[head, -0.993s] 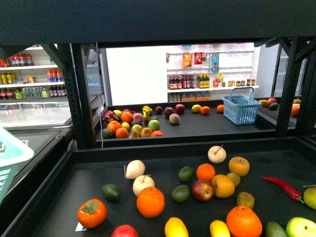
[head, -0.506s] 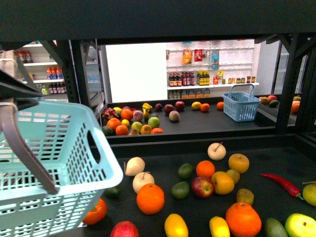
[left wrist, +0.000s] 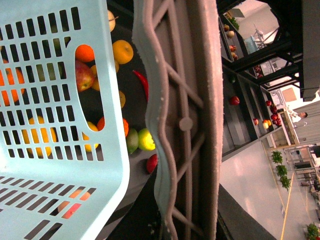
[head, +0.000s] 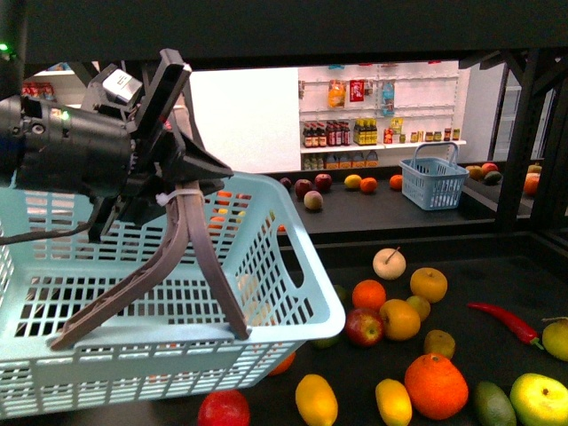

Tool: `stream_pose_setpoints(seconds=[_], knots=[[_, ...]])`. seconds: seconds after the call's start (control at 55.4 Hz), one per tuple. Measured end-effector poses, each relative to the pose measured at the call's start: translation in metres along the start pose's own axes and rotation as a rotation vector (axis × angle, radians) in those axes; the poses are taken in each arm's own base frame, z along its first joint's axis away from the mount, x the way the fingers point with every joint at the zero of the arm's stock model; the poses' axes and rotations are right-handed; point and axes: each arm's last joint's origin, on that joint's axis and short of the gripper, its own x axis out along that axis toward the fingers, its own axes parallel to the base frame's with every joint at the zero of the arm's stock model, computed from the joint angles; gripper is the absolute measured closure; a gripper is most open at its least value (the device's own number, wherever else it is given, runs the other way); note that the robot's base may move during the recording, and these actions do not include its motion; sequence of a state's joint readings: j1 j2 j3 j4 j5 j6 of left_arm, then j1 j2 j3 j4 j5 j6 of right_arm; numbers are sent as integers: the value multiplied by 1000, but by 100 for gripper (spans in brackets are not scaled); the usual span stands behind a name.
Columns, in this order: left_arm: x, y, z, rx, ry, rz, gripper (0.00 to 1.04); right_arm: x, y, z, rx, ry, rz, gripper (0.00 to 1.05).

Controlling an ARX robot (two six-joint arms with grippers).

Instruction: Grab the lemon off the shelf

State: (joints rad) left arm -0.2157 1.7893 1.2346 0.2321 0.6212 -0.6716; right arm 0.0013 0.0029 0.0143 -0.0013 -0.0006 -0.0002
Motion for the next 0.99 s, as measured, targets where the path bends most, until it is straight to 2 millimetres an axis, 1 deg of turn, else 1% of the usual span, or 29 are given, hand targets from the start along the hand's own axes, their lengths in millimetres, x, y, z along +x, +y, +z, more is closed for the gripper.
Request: stream_pose_setpoints(seconds=[0.163,0.307,0.47,0.741,0.849,0.921,0.993], knots=[[16,-4,-1,-4,6,-1,91,0,0,0,0,0,0,7],[25,-5,-1,-13,16,1,91,0,0,0,0,0,0,7],[30,-12,-1,-14,19,-16,91,0,0,0,0,0,0,7],[33,-16,-4,-5,20,-4,91,0,0,0,-1,2,-4,7],[33,-16,-4,4,19,-3,91,2,-1,-6,-40,194,-154,7],[33,-16,-4,6,18,-2,91,8,-2,-11,-30,262,-152,7],[33,-16,-4,9,18,-2,91,17,-6,-6,17,288,-135,7]])
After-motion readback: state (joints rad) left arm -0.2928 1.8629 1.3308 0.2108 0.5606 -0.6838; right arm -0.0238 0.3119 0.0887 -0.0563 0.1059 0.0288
